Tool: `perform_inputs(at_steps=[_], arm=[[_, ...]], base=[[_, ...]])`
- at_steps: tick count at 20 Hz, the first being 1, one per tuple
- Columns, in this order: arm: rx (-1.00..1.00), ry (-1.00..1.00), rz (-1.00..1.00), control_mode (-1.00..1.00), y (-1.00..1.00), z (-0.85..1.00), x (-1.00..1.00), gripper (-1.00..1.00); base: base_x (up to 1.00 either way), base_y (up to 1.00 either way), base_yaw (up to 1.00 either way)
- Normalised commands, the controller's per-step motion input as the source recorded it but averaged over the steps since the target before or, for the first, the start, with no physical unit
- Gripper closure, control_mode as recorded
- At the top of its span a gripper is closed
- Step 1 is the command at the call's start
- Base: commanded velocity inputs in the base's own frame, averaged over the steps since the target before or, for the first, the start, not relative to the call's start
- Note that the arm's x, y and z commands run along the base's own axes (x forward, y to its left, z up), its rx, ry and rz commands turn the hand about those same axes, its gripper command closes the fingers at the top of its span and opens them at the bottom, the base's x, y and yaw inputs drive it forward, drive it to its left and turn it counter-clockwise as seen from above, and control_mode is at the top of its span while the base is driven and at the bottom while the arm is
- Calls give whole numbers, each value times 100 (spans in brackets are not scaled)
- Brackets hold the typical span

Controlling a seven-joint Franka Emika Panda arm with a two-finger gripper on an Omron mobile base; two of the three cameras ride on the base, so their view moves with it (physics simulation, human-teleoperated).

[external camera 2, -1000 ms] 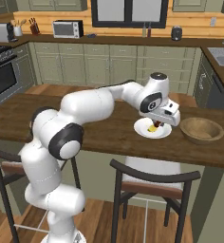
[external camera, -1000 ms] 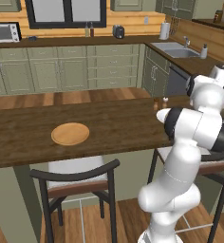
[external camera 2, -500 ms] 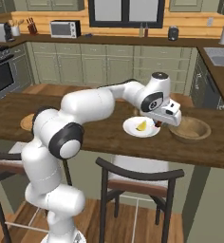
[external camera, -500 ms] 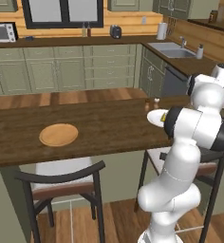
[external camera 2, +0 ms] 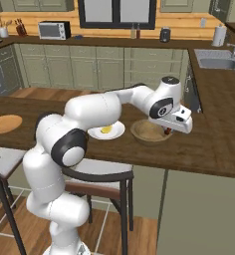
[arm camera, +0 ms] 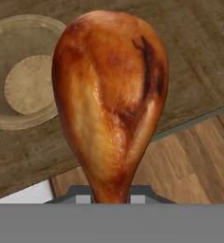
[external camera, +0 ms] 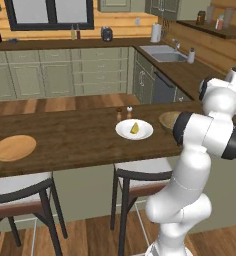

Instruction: Pick the chicken drumstick and lemon wedge from their plates and place them in the bowl. Then put the bowl in the fridge.

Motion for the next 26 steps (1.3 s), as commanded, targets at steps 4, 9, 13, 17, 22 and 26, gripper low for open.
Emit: perform_inputs(at_steps=[4,9,13,17,22,26], arm=[[0,0,0,100,0,0,0,100],[0,0,0,100,0,0,0,100],[0,0,0,100,0,0,0,100],[0,0,1,-100,0,0,19,100],[0,1,20,-100,66,-12,39,100],[5,8,25,-100,82,-7,28,100]], base=[[60,-33,0],[58,-30,0],[68,-35,0],[11,-4,0],[0,0,0],[0,0,0]])
